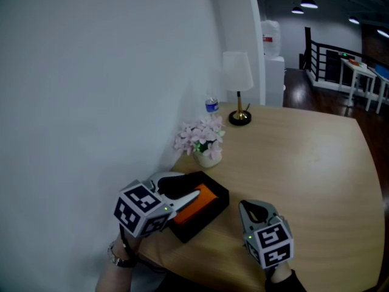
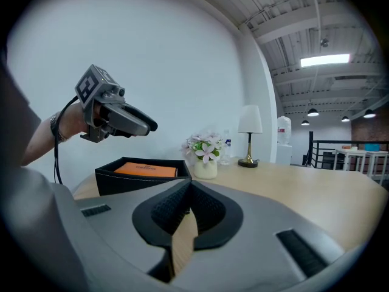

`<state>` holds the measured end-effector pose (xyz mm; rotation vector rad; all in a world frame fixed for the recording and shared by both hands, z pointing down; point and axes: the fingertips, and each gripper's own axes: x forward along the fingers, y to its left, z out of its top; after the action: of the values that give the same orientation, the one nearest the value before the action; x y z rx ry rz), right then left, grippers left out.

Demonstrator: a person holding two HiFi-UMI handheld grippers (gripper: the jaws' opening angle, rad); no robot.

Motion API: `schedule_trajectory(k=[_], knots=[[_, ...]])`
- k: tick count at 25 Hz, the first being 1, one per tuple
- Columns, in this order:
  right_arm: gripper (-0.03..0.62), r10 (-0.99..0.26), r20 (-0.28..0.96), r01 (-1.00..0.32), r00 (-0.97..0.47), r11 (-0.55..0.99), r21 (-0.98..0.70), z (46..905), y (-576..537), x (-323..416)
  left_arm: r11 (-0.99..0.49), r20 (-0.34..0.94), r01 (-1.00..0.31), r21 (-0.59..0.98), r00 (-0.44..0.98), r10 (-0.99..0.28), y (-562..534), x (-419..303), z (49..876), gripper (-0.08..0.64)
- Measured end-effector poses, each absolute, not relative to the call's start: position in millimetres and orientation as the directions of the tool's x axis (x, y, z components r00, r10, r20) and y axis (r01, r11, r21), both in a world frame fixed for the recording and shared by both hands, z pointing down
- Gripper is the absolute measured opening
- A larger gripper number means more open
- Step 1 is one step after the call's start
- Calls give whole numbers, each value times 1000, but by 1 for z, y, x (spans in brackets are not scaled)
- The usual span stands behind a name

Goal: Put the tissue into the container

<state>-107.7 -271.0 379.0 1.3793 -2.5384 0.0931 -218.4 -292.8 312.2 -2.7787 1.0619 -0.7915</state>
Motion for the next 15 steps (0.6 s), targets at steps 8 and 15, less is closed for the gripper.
schedule_trajectory(k=[8,15], knots=[[2,-843,231,-858,-485,510,60,372,-264,-79,-712,240,-674,-197,671,-702,-258,-161,298,3],[2,-897,240,-918,-372,394,47,376,-247,2,-739,250,-669,-78,704,-665,-252,-62,356,2]])
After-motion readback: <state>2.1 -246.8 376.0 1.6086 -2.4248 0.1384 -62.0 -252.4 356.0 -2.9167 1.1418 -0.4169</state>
